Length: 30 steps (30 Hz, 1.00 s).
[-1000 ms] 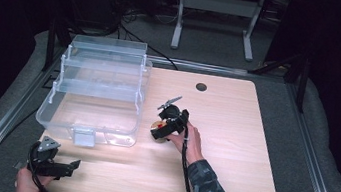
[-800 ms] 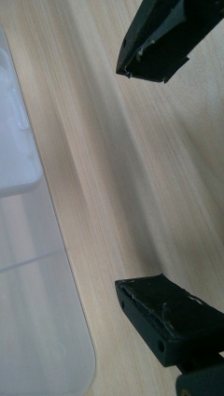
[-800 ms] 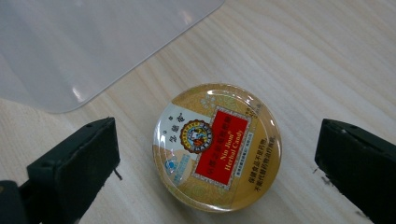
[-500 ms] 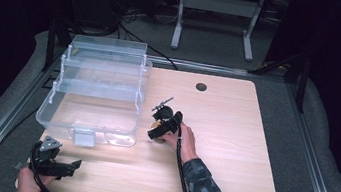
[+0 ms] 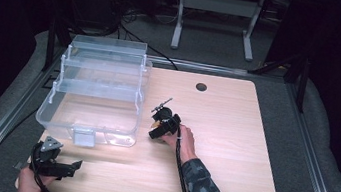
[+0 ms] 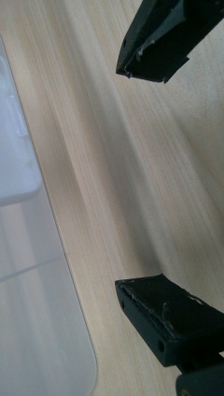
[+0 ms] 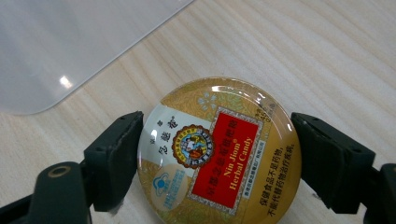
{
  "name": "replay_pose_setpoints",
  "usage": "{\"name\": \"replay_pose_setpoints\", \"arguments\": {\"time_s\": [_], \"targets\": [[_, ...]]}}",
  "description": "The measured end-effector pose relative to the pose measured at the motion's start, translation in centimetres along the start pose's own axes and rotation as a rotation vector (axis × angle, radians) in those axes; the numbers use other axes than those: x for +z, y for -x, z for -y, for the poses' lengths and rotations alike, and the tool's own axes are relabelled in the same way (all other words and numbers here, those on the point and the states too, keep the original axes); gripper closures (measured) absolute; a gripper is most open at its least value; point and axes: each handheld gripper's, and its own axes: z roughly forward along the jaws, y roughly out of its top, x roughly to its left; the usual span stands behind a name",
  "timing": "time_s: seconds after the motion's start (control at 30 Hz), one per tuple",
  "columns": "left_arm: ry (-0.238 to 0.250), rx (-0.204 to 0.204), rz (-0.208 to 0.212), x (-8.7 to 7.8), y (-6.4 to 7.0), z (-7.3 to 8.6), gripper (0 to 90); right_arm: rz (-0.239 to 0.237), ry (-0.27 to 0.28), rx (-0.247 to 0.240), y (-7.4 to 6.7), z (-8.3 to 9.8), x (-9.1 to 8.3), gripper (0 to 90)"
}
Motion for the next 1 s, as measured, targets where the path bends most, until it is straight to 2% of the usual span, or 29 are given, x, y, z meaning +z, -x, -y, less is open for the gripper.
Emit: {"name": "replay_pose_setpoints", "arguments": {"time_s": [0.27,0.37,0.53,0.6,0.8,0.83,1.0], "targets": [[-0.006,-0.002,0.007,0.3,0.3,0.1,0.6,-0.009,-0.013,0.020,0.2,0.0,0.3,19.0],[-0.004,-0.004,0.010,0.3,0.3,0.2,0.6,-0.020,-0.001,0.027,0.3,0.1,0.3,19.5],[0.001,-0.007,0.006,0.0,0.1,0.2,0.6,-0.013,-0.012,0.029,0.3,0.0,0.1,19.9],[0.006,-0.003,0.006,-0.1,0.0,0.0,0.6,-0.052,0.011,0.051,0.4,0.0,-0.2,20.0],[0.014,-0.001,0.006,-0.3,0.1,0.0,0.6,-0.032,0.030,0.040,0.2,-0.2,-1.8,20.0],[0.014,0.000,0.005,-0.3,0.1,-0.1,0.6,-0.009,0.022,0.043,0.1,-0.3,-2.1,20.0],[0.010,0.009,0.005,-0.4,0.2,-0.2,0.6,-0.009,0.032,0.038,0.2,-0.2,-3.3,20.0]]}}
